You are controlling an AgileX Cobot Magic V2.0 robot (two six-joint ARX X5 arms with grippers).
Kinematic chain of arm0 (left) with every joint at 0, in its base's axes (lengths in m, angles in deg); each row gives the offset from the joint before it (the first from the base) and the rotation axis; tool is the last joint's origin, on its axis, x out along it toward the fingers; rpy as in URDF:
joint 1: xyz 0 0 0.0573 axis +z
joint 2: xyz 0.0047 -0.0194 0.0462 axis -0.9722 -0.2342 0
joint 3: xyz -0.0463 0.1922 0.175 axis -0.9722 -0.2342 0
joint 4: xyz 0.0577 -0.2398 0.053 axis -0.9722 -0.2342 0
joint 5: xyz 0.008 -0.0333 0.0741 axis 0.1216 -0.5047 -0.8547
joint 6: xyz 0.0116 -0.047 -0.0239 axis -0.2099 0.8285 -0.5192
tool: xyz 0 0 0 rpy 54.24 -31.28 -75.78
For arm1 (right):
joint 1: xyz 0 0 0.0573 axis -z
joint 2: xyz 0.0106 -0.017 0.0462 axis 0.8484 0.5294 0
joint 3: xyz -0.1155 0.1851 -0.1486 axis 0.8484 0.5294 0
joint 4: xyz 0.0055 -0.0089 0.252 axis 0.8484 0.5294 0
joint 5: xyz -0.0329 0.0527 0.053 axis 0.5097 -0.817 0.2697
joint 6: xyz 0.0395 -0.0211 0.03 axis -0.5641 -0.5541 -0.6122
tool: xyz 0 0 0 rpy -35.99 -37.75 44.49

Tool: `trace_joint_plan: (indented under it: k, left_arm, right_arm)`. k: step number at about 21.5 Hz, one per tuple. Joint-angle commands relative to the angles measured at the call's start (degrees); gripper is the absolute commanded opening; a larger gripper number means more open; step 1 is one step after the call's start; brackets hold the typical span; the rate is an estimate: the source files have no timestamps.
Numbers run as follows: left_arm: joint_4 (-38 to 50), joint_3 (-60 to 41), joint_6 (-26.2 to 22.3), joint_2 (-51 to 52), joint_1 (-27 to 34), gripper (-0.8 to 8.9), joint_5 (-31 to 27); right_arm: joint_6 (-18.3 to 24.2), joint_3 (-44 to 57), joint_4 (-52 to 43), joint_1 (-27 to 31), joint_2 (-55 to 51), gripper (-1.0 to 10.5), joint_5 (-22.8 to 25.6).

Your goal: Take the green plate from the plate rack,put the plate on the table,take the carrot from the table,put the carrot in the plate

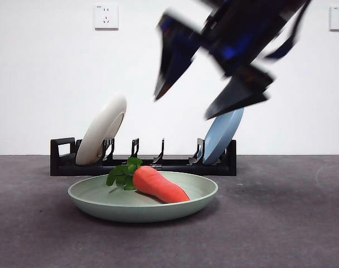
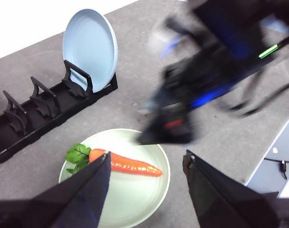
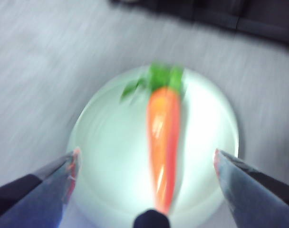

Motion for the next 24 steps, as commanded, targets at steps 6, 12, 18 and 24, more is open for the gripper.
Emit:
trace_joint_plan:
  k: [6, 12, 18, 24]
  left_arm:
    - [-4.55, -0.17, 0.35, 0.04, -0.20, 2.55, 0.00]
    - [-6.80, -0.17, 0.39, 0.04, -0.20, 2.47, 0.15]
    - [-8.02, -0.17, 0.37, 0.04, -0.20, -0.06, 0.39]
    - [-8.31, -0.17, 0.35, 0.04, -0.20, -0.05, 0.83]
  right_arm:
    - [-0.13, 0.04, 28.15, -0.22, -19.21, 4.6, -7.78]
    - [1.14, 0.04, 33.53, -0.22, -25.46, 3.6, -7.63]
    - [1.22, 0.04, 33.57, -0.22, -27.12, -0.2, -7.63]
    - [1.33, 0.04, 33.66, -0.22, -26.99, -0.1, -7.41]
